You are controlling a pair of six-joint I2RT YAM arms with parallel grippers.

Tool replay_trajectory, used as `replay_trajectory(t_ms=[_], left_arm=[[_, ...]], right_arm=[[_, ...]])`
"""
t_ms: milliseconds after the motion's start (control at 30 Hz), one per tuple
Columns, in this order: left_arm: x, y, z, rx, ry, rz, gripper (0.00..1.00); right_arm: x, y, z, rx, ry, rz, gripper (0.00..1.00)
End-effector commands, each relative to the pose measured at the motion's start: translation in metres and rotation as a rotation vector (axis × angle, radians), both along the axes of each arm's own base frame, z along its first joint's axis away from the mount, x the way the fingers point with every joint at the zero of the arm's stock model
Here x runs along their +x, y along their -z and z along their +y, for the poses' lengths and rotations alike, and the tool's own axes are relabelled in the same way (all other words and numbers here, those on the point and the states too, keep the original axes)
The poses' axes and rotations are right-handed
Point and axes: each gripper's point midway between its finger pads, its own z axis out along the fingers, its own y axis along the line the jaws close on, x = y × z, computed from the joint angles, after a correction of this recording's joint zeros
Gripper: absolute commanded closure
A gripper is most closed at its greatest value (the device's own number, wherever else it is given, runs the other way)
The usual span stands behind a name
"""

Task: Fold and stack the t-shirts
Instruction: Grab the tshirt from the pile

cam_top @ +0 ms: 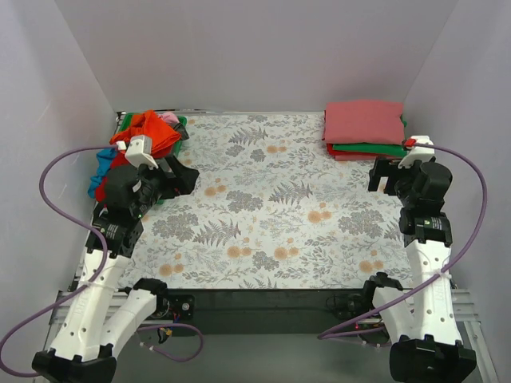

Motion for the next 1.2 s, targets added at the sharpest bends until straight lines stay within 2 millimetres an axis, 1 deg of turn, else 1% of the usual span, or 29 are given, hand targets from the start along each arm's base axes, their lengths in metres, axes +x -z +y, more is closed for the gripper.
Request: replay_trajectory(t_ms=[0,33,67,100,133,200,267,300,333,367,433,467,500,533,567,600,633,733,767,800,833,900,967,1000,1033,1067,1100,1133,1167], left_arm=[[0.018,-0.007,0.005,-0.024,-0.059,-0.029,0.17],[0.024,-0.010,0.005,-0.029,-0.070,-0.030,0.17],[0.037,-0.010,0.004,-0.030,-0.080,-0.020,0.17],[0.043,-0.012,0.004,-0.033,-0.092,-0.019,0.17],[0.051,-0.014,0.006,-0.048,-0.110,-0.016,0.17],[0.067,-0.018,0.009,-0.068,-0.131,0.001,0.17],[0.082,-0.016,0.022,-0.106,-0.184,0.042,0.17],[0.087,-0.012,0.030,-0.118,-0.207,0.062,0.17],[0.092,-0.010,0.049,-0.139,-0.255,0.083,0.17],[0.097,-0.007,0.055,-0.180,-0.280,0.106,0.17],[0.110,0.001,0.094,-0.226,-0.394,0.136,0.19],[0.115,0.004,0.104,-0.264,-0.445,0.157,0.22],[0.129,0.005,0.115,-0.279,-0.494,0.179,0.24],[0.133,0.014,0.124,-0.279,-0.545,0.224,0.25],[0.140,0.012,0.136,-0.264,-0.607,0.227,0.25],[0.148,0.017,0.142,-0.270,-0.651,0.251,0.26],[0.162,0.021,0.147,-0.264,-0.669,0.289,0.28],[0.184,0.039,0.150,-0.262,-0.685,0.395,0.37],[0.186,0.045,0.148,-0.261,-0.686,0.424,0.40],[0.187,0.048,0.152,-0.258,-0.716,0.442,0.41],[0.185,0.057,0.152,-0.266,-0.740,0.486,0.41],[0.194,0.061,0.152,-0.247,-0.734,0.492,0.41],[0.206,0.059,0.149,-0.206,-0.711,0.488,0.41],[0.210,0.058,0.156,-0.164,-0.741,0.480,0.41],[0.213,0.056,0.155,-0.101,-0.745,0.470,0.42],[0.222,0.056,0.160,-0.056,-0.763,0.456,0.41],[0.225,0.057,0.165,-0.008,-0.786,0.447,0.42],[0.228,0.058,0.174,0.064,-0.820,0.431,0.45],[0.231,0.061,0.178,0.116,-0.826,0.429,0.46]], right_arm=[[0.006,0.000,0.018,-0.028,-0.148,-0.035,0.02],[0.005,0.006,0.027,-0.038,-0.225,-0.029,0.02],[0.002,0.009,0.033,-0.042,-0.297,-0.033,0.02],[-0.002,0.019,0.042,-0.042,-0.376,-0.024,0.02],[-0.009,0.022,0.060,0.001,-0.497,-0.030,0.01],[-0.016,0.032,0.070,0.024,-0.584,-0.028,0.02],[-0.022,0.048,0.076,0.054,-0.627,-0.023,0.02],[-0.025,0.053,0.078,0.062,-0.644,-0.020,0.02],[-0.031,0.064,0.083,0.083,-0.669,-0.007,0.02],[-0.033,0.069,0.085,0.091,-0.679,-0.008,0.02],[-0.040,0.076,0.089,0.084,-0.711,-0.023,0.02],[-0.040,0.077,0.089,0.083,-0.714,-0.022,0.02],[-0.040,0.076,0.089,0.079,-0.711,-0.025,0.02],[-0.040,0.076,0.088,0.081,-0.710,-0.022,0.02],[-0.039,0.075,0.087,0.073,-0.708,-0.028,0.02],[-0.039,0.075,0.087,0.069,-0.707,-0.028,0.02],[-0.038,0.076,0.086,0.063,-0.697,-0.026,0.01],[-0.035,0.079,0.081,0.053,-0.674,-0.015,0.01],[-0.034,0.078,0.080,0.050,-0.669,-0.013,0.02],[-0.033,0.079,0.080,0.052,-0.667,-0.009,0.02],[-0.033,0.080,0.080,0.053,-0.665,-0.006,0.02],[-0.033,0.079,0.081,0.057,-0.670,-0.007,0.02],[-0.034,0.080,0.082,0.064,-0.675,-0.005,0.02],[-0.034,0.080,0.083,0.072,-0.684,-0.003,0.01],[-0.034,0.080,0.083,0.074,-0.684,0.000,0.02],[-0.034,0.081,0.083,0.076,-0.684,0.002,0.02],[-0.034,0.081,0.083,0.077,-0.683,0.004,0.02],[-0.034,0.082,0.083,0.076,-0.682,0.005,0.02],[-0.034,0.081,0.083,0.076,-0.681,0.004,0.02]])
